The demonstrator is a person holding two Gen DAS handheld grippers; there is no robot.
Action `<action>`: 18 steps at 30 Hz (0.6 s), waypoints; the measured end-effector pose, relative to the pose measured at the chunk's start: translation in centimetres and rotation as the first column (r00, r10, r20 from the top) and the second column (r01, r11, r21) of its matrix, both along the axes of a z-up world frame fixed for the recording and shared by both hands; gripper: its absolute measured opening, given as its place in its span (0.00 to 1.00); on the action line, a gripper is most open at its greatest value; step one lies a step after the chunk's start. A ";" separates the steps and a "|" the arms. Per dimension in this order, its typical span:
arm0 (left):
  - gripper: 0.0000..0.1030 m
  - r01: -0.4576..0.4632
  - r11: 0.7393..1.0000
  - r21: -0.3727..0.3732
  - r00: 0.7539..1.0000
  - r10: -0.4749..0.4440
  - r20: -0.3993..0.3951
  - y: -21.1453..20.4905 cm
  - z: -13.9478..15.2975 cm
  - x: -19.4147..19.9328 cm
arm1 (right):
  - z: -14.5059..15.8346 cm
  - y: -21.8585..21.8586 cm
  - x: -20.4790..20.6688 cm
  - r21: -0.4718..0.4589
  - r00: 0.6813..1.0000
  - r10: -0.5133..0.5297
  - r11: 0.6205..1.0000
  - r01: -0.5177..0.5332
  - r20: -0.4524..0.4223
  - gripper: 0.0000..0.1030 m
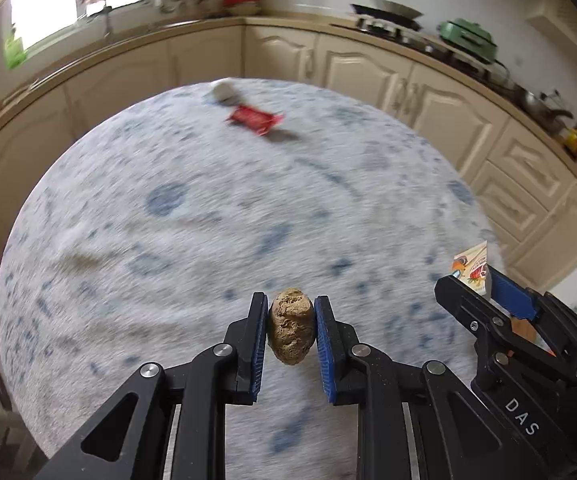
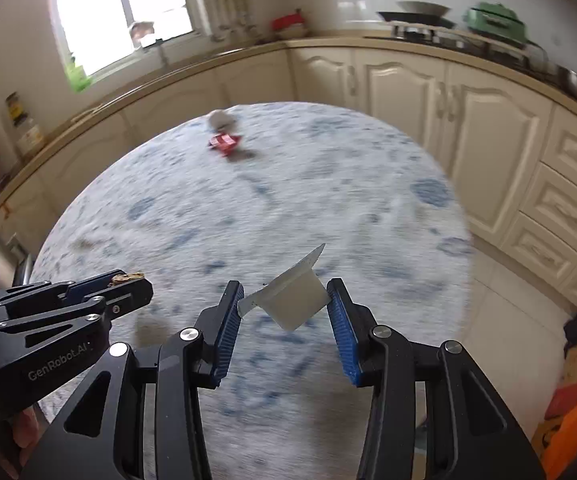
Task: Collect trash
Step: 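Grasp the brown lump with the left tool while the right tool holds the white cup, then carry both items over the blue bucket and open both tools to drop them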
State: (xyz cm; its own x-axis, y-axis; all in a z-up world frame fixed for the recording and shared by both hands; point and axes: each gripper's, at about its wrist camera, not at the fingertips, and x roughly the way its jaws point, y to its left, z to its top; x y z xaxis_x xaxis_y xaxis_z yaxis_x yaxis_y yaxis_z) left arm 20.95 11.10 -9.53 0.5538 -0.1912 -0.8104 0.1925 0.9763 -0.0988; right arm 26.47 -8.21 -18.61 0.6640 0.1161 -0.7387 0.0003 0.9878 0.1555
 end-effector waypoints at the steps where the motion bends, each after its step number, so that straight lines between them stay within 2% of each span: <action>1: 0.19 0.033 0.999 -0.005 0.999 -0.033 0.006 -1.1 0.3 0.1 | 0.1 -1.0 -0.3 -0.001 0.999 -0.033 0.999 0.033 -0.001 0.42; 5: 0.19 0.140 0.990 -0.024 0.990 -0.140 0.020 -5.1 0.9 0.1 | 0.5 -5.2 -2.1 -0.002 0.986 -0.166 0.986 0.166 -0.006 0.42; 10: 0.19 0.280 0.960 -0.024 0.960 -0.280 0.021 -10.4 0.9 -0.3 | 1.0 -10.9 -5.2 -0.019 0.939 -0.343 0.939 0.343 0.003 0.42; 18: 0.19 0.468 0.884 0.009 0.884 -0.468 -0.026 -18.7 -1.0 -0.9 | 0.1 -18.1 -11.4 -0.025 0.806 -0.592 0.806 0.592 -0.006 0.42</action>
State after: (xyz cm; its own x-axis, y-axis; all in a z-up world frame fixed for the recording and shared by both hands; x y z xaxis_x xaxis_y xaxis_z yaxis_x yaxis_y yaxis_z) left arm 20.09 -7.65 -10.53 0.3851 -0.4115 -0.8261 0.6251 0.7748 -0.0945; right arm 15.02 -26.30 -18.48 0.5890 -0.3118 -0.7456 0.5881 0.7981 0.1308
